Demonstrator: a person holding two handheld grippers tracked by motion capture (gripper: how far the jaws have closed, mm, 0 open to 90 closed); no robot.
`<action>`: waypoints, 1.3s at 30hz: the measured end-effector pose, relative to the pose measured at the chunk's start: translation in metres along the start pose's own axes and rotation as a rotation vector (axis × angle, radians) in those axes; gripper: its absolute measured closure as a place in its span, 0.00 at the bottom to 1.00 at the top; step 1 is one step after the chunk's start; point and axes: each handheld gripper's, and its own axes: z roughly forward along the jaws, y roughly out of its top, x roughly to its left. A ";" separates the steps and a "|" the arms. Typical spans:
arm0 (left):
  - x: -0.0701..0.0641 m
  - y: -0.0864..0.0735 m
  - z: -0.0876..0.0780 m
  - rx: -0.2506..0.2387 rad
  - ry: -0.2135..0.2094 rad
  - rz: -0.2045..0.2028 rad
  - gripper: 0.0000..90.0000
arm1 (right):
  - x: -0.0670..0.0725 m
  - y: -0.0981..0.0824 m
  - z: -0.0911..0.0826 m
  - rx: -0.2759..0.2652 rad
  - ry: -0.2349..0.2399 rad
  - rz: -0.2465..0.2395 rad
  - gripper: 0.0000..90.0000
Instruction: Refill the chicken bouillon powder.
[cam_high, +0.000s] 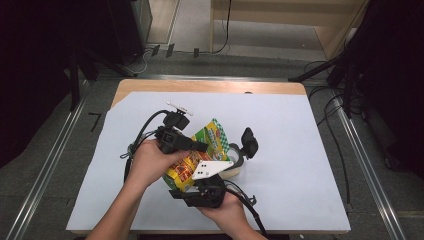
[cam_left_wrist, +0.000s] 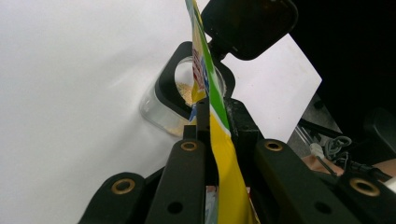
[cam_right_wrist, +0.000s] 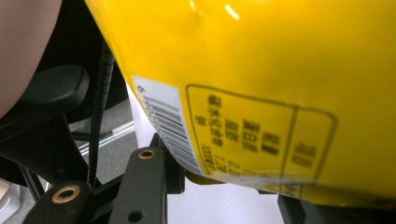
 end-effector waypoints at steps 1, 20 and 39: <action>-0.001 0.000 0.000 -0.003 0.004 -0.001 0.96 | 0.000 0.000 0.000 -0.007 0.003 -0.002 0.72; -0.014 0.004 0.001 -0.017 0.011 -0.024 0.94 | -0.002 0.000 0.006 -0.032 -0.035 0.022 0.73; 0.007 0.028 0.009 0.069 -0.086 -0.094 0.95 | -0.010 0.014 -0.007 -0.007 0.018 0.103 0.74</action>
